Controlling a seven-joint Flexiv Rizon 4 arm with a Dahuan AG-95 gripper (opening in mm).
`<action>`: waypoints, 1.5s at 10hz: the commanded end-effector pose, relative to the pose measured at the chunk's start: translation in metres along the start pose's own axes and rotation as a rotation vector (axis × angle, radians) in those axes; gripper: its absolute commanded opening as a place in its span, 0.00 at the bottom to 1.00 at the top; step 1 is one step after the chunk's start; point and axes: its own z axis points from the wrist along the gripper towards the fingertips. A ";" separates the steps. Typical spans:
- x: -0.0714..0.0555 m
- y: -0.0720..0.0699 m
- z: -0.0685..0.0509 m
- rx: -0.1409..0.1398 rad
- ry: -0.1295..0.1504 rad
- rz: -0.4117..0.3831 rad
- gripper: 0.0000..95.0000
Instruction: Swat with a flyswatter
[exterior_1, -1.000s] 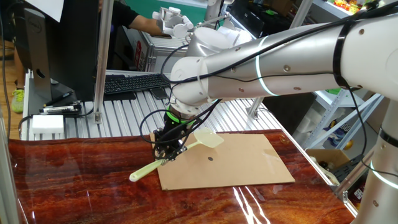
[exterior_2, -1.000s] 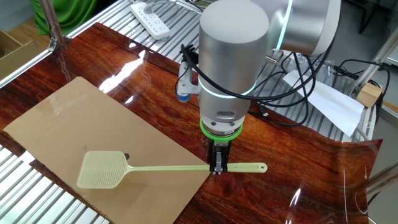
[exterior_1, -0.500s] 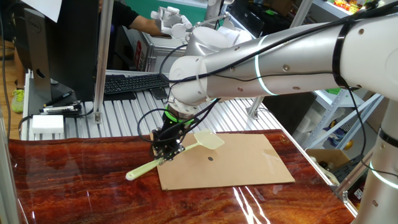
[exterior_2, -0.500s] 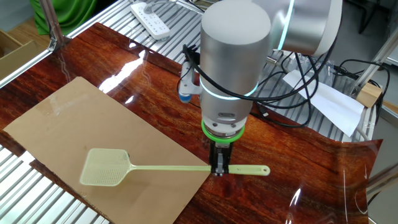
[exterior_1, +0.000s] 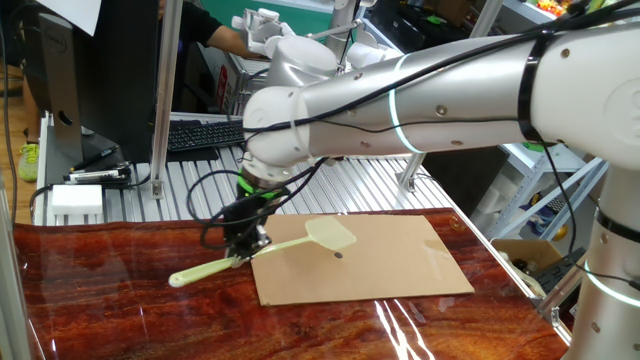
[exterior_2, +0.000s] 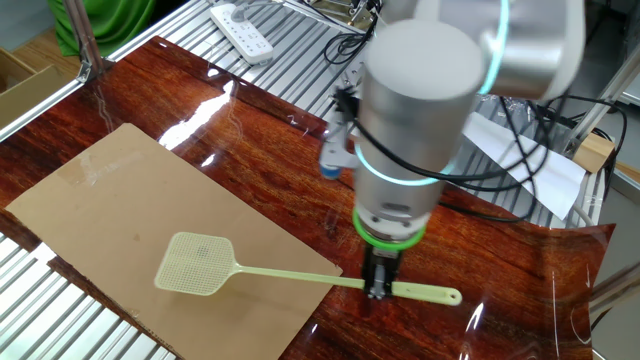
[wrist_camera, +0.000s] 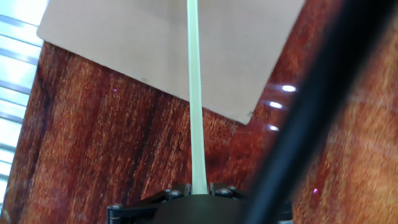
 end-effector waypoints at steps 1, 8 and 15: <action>0.004 0.002 0.004 -0.009 -0.015 0.052 0.00; 0.003 0.009 0.011 -0.047 -0.058 0.173 0.00; -0.005 0.020 0.013 -0.060 -0.031 0.242 0.00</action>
